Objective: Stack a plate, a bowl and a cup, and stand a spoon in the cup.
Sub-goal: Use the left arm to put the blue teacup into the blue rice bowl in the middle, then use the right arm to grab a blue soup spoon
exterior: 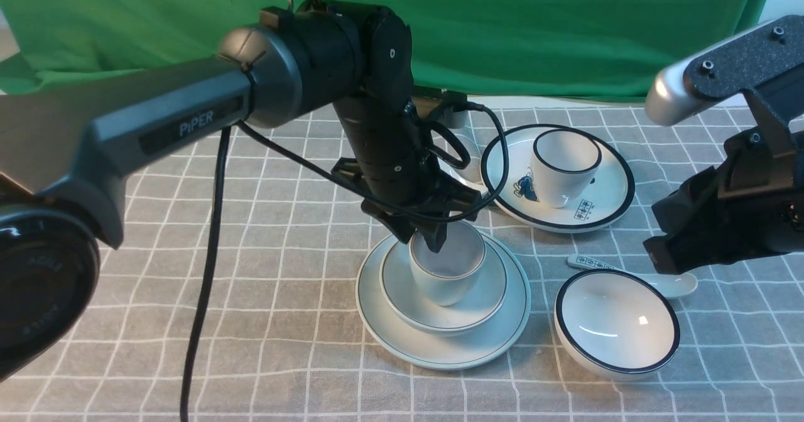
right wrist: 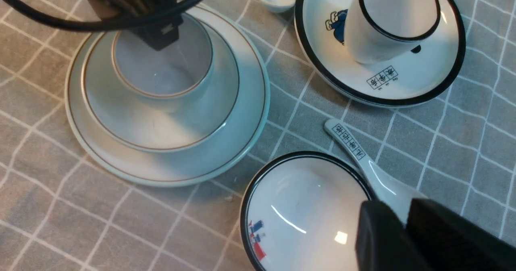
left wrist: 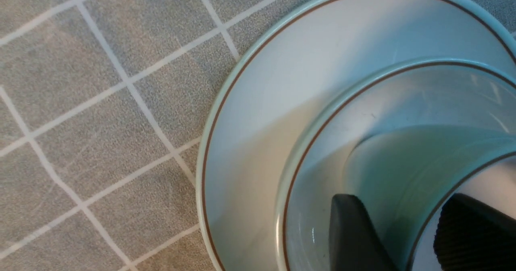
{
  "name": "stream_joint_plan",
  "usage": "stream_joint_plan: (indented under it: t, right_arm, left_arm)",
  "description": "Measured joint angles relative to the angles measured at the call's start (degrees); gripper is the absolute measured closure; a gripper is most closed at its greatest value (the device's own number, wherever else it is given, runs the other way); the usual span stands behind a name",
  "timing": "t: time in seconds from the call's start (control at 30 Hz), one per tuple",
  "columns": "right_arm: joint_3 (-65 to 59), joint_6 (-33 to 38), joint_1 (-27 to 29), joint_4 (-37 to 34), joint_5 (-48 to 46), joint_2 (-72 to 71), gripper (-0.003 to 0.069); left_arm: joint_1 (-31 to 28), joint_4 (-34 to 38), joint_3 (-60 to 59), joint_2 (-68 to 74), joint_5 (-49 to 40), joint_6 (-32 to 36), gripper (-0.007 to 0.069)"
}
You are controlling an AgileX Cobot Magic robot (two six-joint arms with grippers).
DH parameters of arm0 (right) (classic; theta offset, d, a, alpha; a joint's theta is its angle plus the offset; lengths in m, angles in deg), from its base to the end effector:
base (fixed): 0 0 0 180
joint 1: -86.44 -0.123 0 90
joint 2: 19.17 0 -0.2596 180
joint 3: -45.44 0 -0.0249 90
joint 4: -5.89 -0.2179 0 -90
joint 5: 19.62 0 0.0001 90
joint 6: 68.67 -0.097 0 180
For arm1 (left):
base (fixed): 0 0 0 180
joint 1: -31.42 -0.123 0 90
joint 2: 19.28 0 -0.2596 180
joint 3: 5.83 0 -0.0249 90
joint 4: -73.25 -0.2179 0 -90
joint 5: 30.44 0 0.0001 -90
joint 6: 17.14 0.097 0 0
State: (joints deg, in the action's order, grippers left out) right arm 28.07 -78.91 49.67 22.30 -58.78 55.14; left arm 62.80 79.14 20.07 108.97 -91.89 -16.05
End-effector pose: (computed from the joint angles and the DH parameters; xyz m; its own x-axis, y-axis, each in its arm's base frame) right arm 0.1880 0.1188 0.3304 -0.4890 -0.4216 -0.7636 -0.5019 0.8520 -0.1490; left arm 0.3420 -0.2189 0.2119 -0.8353 0.4742 -0.2784 0.5152 0.8518 -0.0950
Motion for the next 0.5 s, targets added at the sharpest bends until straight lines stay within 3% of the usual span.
stream_joint_plan:
  t: [0.33, 0.5]
  right_arm:
    - [0.0, 0.1, 0.0, 0.0, -0.2, 0.0, 0.0515]
    - [0.0, -0.2, 0.0, 0.0, -0.6, 0.0, 0.0515]
  left_arm:
    - [0.0, -1.1, 9.6, -1.6, -7.1, -1.6, 0.033]
    - [-2.5, -3.2, 21.7, -1.4, -8.1, -11.2, 0.0348]
